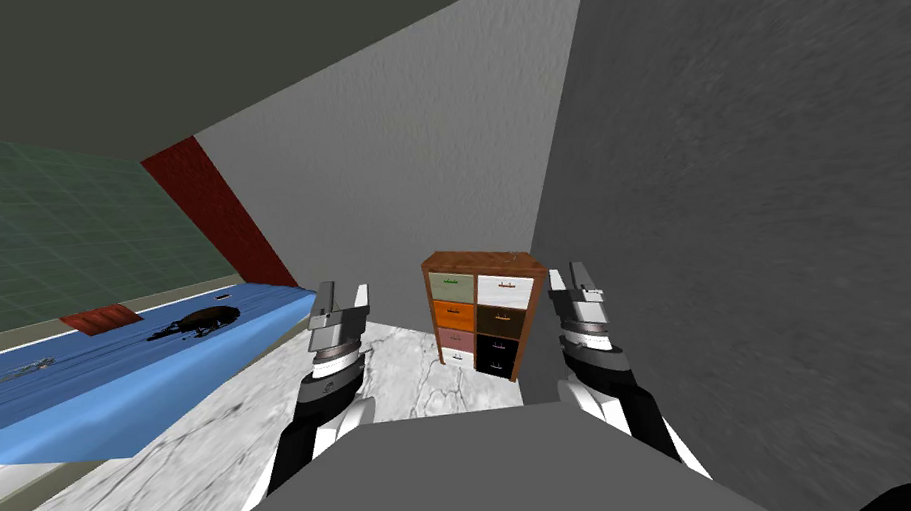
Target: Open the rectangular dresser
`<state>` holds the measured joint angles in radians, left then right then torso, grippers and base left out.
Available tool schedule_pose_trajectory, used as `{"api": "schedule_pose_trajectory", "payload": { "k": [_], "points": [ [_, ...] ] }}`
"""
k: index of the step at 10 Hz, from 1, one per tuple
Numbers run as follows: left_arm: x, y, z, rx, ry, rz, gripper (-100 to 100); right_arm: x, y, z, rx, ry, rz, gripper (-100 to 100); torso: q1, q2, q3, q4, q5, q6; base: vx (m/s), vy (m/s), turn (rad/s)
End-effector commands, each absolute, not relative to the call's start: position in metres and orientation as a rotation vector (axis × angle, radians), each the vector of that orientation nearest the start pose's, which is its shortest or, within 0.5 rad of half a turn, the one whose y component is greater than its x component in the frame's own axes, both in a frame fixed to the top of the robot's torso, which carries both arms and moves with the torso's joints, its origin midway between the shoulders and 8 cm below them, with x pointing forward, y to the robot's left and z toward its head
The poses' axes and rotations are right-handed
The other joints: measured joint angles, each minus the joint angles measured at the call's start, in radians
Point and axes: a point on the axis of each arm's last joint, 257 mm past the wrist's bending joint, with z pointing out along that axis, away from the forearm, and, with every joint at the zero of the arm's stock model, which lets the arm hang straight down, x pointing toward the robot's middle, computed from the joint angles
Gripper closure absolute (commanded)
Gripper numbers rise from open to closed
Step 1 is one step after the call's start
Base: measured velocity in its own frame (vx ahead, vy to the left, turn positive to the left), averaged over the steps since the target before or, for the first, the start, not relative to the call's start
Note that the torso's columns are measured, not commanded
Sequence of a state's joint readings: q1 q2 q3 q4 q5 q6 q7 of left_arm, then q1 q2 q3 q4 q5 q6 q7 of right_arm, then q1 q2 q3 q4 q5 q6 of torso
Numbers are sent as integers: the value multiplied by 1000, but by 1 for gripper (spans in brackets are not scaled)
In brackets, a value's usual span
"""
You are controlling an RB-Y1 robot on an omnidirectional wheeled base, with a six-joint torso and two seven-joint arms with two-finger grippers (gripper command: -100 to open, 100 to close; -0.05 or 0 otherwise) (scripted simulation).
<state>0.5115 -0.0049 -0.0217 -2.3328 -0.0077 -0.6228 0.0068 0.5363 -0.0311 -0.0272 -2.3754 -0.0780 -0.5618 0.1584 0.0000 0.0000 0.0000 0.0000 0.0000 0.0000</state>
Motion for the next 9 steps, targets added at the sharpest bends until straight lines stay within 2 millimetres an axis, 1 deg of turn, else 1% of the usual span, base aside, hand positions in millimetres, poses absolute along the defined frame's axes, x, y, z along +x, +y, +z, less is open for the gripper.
{"api": "schedule_pose_trajectory", "payload": {
  "k": [1, 3, 9],
  "points": [
    [310, 267, 65, -526, 495, -1356, 0, 308, -290, 67, 525, 539, 1192, 0, 0, 41, -82, 41, 0, 0, 0, 0, 0],
    [310, 267, 65, -526, 495, -1356, 0, 308, -290, 67, 525, 539, 1192, 0, 0, 175, -351, 176, 0, 0, 0, 0, 0],
    [310, 267, 65, -526, 495, -1356, 0, 307, -290, 67, 524, 539, 1192, 0, 0, 618, -1234, 617, 0, 0, 0, 0, 0]
  ]
}}
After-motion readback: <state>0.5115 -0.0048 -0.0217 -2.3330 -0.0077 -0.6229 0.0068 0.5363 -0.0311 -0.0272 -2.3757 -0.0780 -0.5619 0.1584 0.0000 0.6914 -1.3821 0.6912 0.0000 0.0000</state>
